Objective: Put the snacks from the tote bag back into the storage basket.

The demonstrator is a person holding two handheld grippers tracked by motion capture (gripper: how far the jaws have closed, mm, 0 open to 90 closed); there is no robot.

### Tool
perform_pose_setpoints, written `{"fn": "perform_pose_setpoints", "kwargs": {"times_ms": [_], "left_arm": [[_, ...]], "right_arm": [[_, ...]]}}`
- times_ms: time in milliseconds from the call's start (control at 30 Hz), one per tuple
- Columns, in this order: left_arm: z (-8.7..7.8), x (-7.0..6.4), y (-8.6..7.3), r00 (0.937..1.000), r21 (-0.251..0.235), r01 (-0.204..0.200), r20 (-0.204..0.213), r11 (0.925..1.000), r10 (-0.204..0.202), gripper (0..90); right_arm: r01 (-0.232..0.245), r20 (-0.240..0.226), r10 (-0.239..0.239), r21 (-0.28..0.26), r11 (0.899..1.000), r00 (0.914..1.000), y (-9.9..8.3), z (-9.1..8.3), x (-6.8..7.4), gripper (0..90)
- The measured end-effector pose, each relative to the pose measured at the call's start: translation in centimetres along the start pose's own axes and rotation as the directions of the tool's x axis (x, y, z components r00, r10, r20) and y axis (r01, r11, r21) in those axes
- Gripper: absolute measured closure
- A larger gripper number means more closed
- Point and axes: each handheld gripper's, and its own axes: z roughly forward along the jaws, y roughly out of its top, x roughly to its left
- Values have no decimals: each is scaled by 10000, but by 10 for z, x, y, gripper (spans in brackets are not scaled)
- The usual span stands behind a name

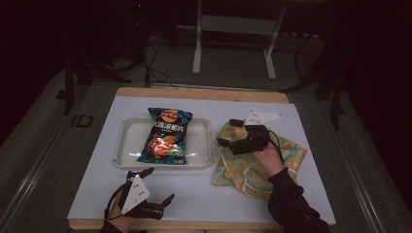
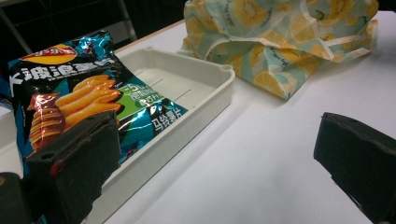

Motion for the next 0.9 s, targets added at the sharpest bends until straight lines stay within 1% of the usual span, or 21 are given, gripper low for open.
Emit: {"fn": "perform_pose_setpoints", "kwargs": {"times_ms": [133, 200, 267, 367, 400, 433, 533, 567, 633, 700, 800, 833, 900], "left_arm": [[0, 0, 0, 10000, 22, -9, -17, 10000, 9, 11], [0, 0, 0, 10000, 20, -4, -29, 10000, 4, 11], [0, 0, 0, 10000, 32, -3, -24, 10000, 3, 11], [1, 0, 0, 10000, 38, 27, -16, 10000, -27, 11], [1, 0, 0, 10000, 41, 23, -20, 10000, -23, 11], [1, 0, 0, 10000, 47, 26, -18, 10000, -26, 11], [1, 0, 0, 10000, 62, 11, -16, 10000, -11, 11], [1, 0, 0, 10000, 55, 22, -19, 10000, -22, 11], [1, 0, 0, 10000, 75, 7, -16, 10000, -7, 11], [2, 0, 0, 10000, 82, 4, -18, 10000, -4, 11], [2, 0, 0, 10000, 91, 13, -14, 10000, -13, 11], [2, 0, 0, 10000, 89, 9, -10, 10000, -9, 11], [2, 0, 0, 10000, 100, -7, -3, 9999, 7, 11]], "right_arm": [[-158, 362, 165, -195, 9997, 9992, -11, -18, -2, 144], [-240, 451, 253, -294, 9993, 9987, -17, -27, -3, 144], [-260, 644, 280, -314, 9992, 9975, -24, -35, -3, 145], [-346, 739, 375, -404, 9986, 9966, -30, -44, -3, 145], [-431, 827, 474, -533, 9976, 9955, -37, -53, -4, 145], [-451, 869, 500, -565, 9974, 9950, -40, -57, -4, 145], [-439, 1008, 514, -750, 9962, 9936, -48, -69, -5, 145], [-474, 1058, 549, -726, 9962, 9929, -50, -73, -6, 145], [-397, 1264, 491, -761, 9963, 9908, -55, -79, -7, 145], [-487, 1291, 598, -880, 9949, 9898, -60, -85, -8, 144], [-429, 1591, 586, -1002, 9940, 9855, -67, -93, -9, 144], [-480, 1702, 645, -992, 9939, 9833, -69, -96, -10, 144], [-502, 2045, 689, -952, 9942, 9764, -73, -101, -11, 144]]}}
